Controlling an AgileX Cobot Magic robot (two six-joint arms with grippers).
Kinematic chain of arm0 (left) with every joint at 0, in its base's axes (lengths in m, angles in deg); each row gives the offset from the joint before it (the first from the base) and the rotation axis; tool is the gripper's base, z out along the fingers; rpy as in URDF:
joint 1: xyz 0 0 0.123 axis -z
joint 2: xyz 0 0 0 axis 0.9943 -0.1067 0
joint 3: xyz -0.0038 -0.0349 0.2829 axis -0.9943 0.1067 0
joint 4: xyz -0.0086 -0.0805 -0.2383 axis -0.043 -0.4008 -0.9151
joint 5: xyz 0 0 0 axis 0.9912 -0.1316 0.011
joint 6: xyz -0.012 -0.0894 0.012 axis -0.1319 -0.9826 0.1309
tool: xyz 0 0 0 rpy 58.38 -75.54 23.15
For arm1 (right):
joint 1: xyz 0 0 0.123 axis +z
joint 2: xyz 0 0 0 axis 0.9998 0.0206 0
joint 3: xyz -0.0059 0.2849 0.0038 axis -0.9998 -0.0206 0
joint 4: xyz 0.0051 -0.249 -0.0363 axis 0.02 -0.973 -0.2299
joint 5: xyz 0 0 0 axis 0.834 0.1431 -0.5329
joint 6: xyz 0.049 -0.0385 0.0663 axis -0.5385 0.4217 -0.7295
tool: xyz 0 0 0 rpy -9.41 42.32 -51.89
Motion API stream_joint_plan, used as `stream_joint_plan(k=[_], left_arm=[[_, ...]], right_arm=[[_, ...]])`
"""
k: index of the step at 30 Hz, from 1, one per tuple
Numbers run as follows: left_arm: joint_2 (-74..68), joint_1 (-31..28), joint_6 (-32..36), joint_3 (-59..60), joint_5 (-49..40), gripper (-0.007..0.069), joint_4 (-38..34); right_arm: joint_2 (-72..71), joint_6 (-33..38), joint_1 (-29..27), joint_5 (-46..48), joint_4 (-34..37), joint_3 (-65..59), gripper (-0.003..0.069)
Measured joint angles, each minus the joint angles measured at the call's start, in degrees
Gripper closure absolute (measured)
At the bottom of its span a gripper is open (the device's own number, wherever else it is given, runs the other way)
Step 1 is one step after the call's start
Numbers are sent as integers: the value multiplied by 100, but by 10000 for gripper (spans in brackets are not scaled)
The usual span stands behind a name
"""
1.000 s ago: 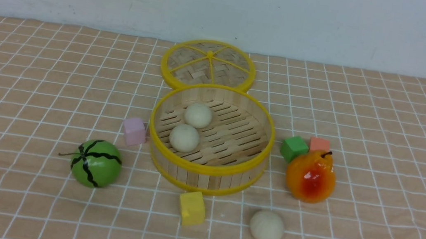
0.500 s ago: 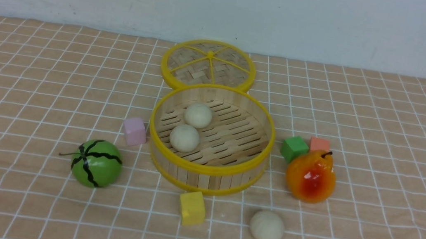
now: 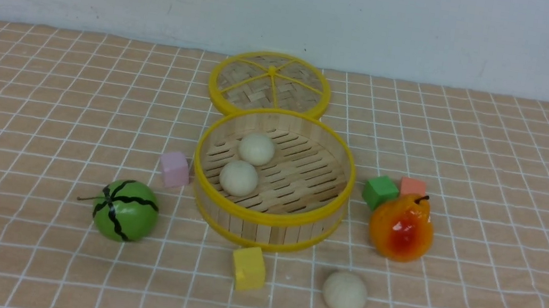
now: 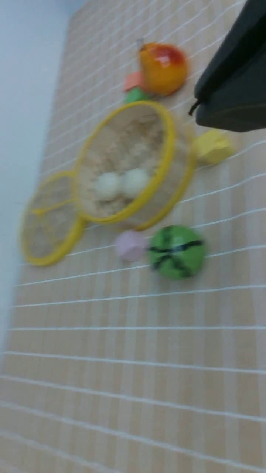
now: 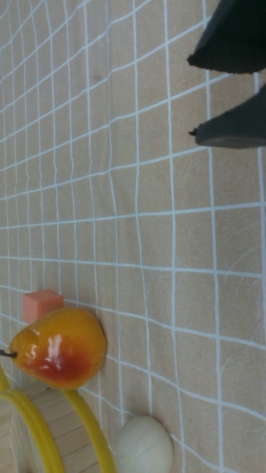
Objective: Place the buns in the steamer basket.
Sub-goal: Use the right arm to grab a steamed stuffed bun
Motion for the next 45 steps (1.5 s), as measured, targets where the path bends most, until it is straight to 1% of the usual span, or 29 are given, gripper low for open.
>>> stream_joint_plan(k=[2, 3, 4, 5, 6, 7, 8, 9, 11, 14, 18, 21, 29, 45], left_arm=[[75, -370, 290, 545, 1168, 638, -8], [102, -410, 290, 597, 1168, 638, -16], [237, -764, 401, 1062, 1896, 637, -102], [285, -857, 401, 1111, 1966, 637, -132], [453, -1132, 399, 1448, 2374, 637, -228], [642, -1390, 356, 1669, 2583, 637, -295], [773, -1511, 330, 1834, 2702, 637, -312], [970, -1767, 277, 2069, 2791, 637, -353], [1309, -2062, 254, 2482, 2771, 637, -352], [1638, -2275, 254, 2987, 2511, 636, -333], [2011, -2281, 250, 3734, 2000, 635, -265], [2056, -2281, 243, 4032, 1696, 634, -254], [2056, -2281, 236, 4089, 1584, 627, -418], [2056, -2281, 236, 4089, 1580, 627, -440]], right_arm=[[0, 0, 0, 0, 0, 0, 420], [0, 0, 0, 0, 0, 0, 420], [0, 0, 0, 0, 0, 0, 420], [0, 0, 0, 0, 0, 0, 420], [0, 0, 0, 0, 0, 0, 420], [0, 0, 0, 0, 0, 0, 420], [0, 0, 0, 0, 0, 0, 420], [0, 0, 0, 0, 0, 0, 420], [0, -5, 0, 0, 0, 0, 420], [0, -5, 0, 0, 0, 0, 420], [0, -5, 0, 0, 0, 0, 420], [0, -5, 0, 5, 0, 0, 420], [0, -5, 0, 4, 0, 0, 420], [0, -16, 0, 4, 0, 0, 420]])
